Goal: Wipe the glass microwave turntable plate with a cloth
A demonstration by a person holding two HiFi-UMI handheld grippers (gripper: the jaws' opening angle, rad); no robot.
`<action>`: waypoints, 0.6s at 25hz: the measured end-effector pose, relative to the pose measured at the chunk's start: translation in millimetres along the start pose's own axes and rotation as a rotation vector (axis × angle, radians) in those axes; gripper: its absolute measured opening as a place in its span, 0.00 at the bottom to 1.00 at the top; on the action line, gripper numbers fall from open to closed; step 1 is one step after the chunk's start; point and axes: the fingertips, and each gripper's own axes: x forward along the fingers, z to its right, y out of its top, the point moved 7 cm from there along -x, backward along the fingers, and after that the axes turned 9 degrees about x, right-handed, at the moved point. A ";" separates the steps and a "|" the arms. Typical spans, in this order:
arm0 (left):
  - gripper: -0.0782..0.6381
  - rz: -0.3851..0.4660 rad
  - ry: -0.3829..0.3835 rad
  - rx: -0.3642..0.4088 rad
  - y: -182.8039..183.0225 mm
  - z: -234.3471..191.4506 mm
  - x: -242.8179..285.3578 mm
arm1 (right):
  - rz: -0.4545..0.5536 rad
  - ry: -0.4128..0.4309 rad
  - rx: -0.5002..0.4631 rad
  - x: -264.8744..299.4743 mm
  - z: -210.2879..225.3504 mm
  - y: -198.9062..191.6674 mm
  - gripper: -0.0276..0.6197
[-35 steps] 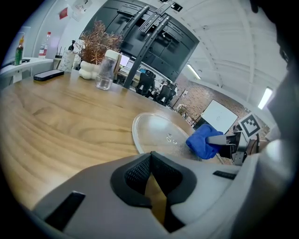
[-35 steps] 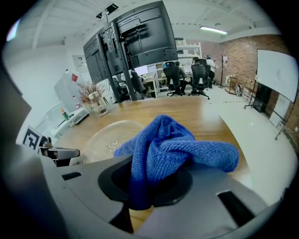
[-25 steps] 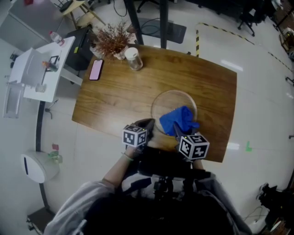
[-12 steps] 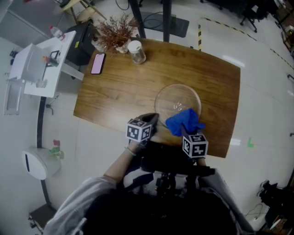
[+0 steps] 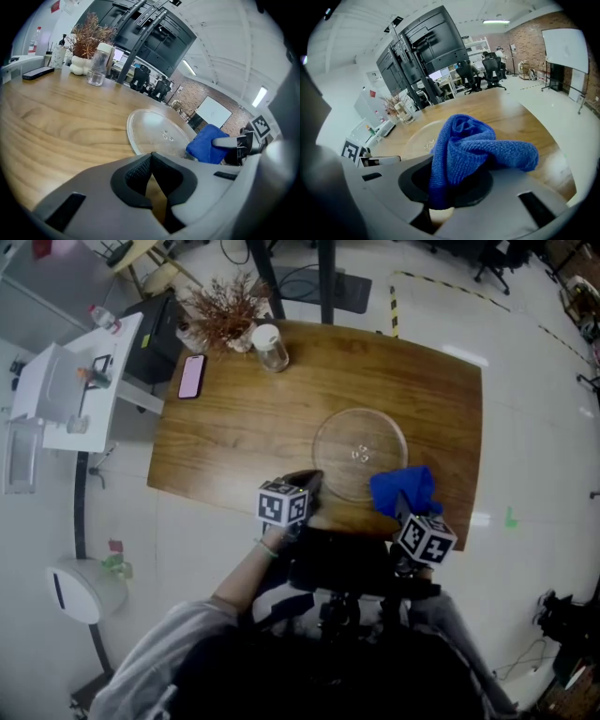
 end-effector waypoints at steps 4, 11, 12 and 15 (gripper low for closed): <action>0.11 0.026 -0.017 0.059 -0.7 0.5 -4.8 | 0.063 0.014 0.001 -15.3 -15.8 1.3 0.16; 0.11 0.156 -0.076 0.096 16.9 9.5 -19.1 | 0.138 0.019 0.095 -45.3 -25.5 -7.6 0.16; 0.11 0.176 -0.088 0.095 22.0 12.8 -20.6 | 0.140 0.023 0.096 -48.2 -26.6 -11.0 0.16; 0.11 0.230 -0.121 0.110 37.1 29.4 -26.3 | 0.140 0.025 0.080 -56.5 -26.7 -18.0 0.16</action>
